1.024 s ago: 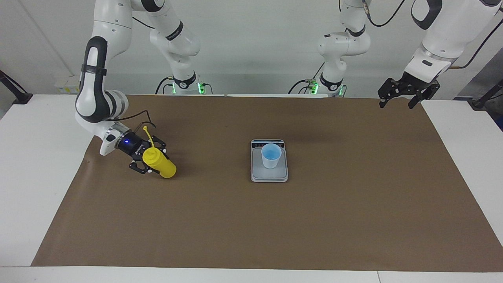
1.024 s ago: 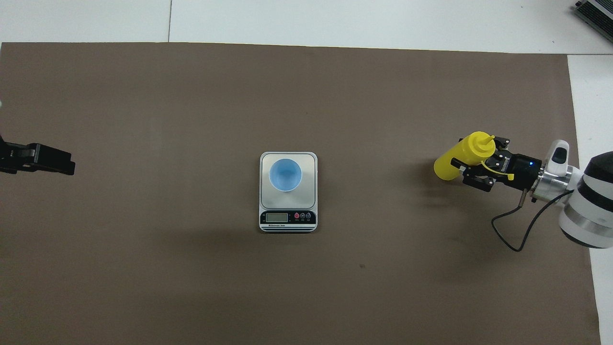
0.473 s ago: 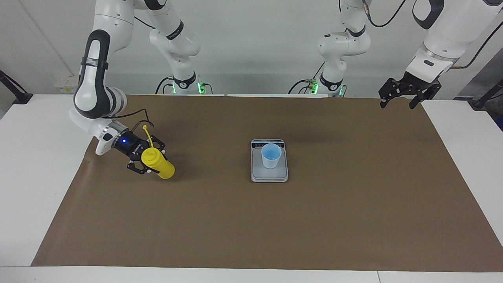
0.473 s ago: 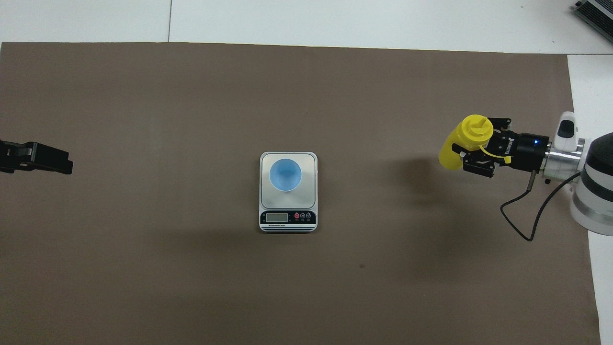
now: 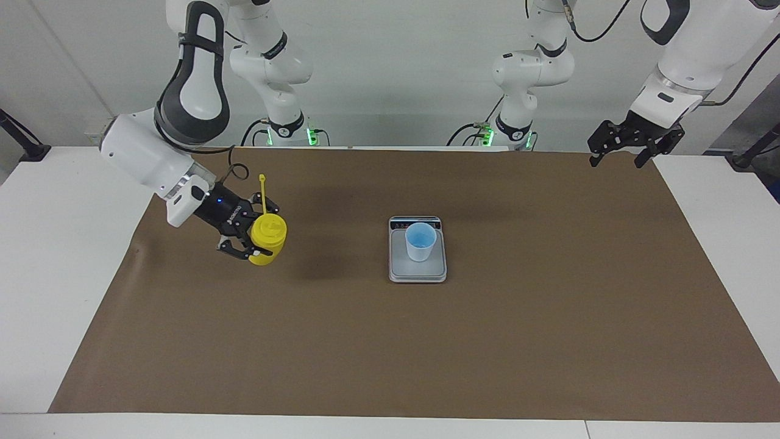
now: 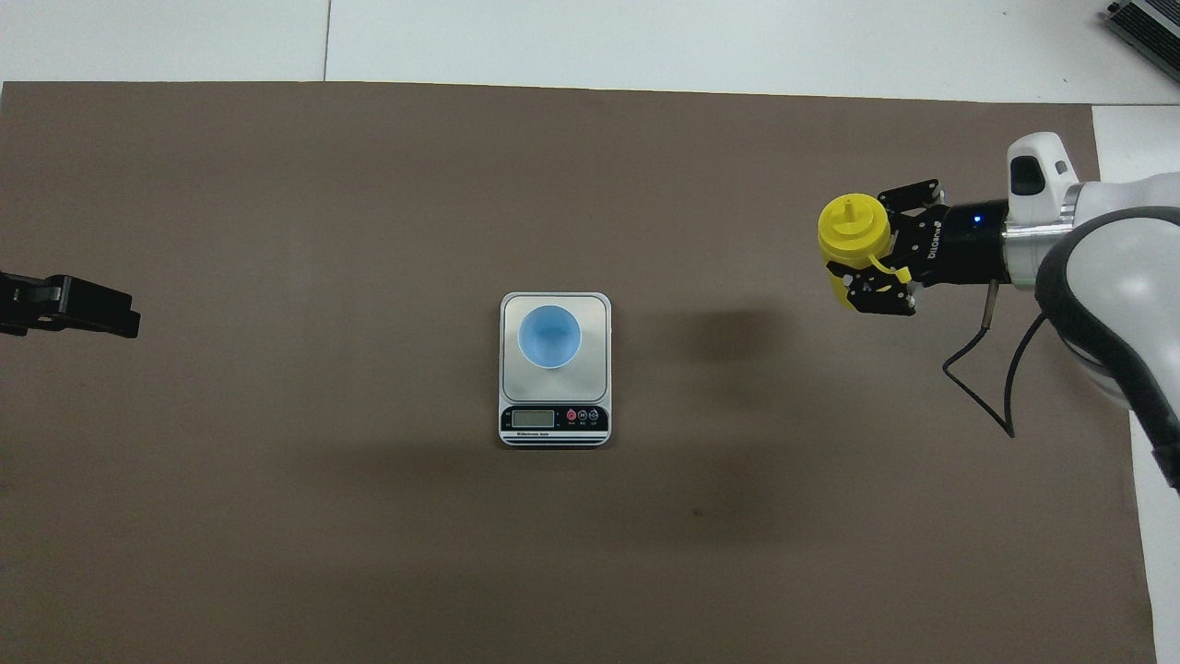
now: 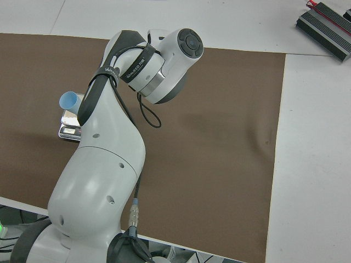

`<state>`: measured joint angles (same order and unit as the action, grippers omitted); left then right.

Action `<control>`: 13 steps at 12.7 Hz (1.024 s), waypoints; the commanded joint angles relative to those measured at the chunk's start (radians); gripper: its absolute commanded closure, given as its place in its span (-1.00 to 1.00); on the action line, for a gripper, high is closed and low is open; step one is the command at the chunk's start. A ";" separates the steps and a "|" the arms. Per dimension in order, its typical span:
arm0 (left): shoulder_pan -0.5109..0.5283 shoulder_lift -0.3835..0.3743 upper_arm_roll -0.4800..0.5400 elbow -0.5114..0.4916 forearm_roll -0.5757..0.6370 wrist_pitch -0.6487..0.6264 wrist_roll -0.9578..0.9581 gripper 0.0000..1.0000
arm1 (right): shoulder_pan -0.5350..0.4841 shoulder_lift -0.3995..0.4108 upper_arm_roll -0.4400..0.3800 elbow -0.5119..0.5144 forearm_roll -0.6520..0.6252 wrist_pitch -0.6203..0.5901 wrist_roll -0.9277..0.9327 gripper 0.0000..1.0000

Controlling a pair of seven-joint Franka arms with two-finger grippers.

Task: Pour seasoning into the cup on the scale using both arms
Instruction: 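Carry the yellow bottle with the right gripper over the cup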

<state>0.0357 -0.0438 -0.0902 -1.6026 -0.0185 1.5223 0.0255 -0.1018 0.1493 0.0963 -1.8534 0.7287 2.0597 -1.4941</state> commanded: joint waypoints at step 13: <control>0.013 -0.013 -0.006 -0.003 -0.012 -0.016 -0.009 -1.00 | 0.347 -0.041 0.013 0.069 -0.789 0.148 0.627 1.00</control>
<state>0.0360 -0.0439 -0.0901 -1.6026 -0.0185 1.5208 0.0255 0.1850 0.0727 0.1063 -1.8097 0.0549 2.1724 -0.9067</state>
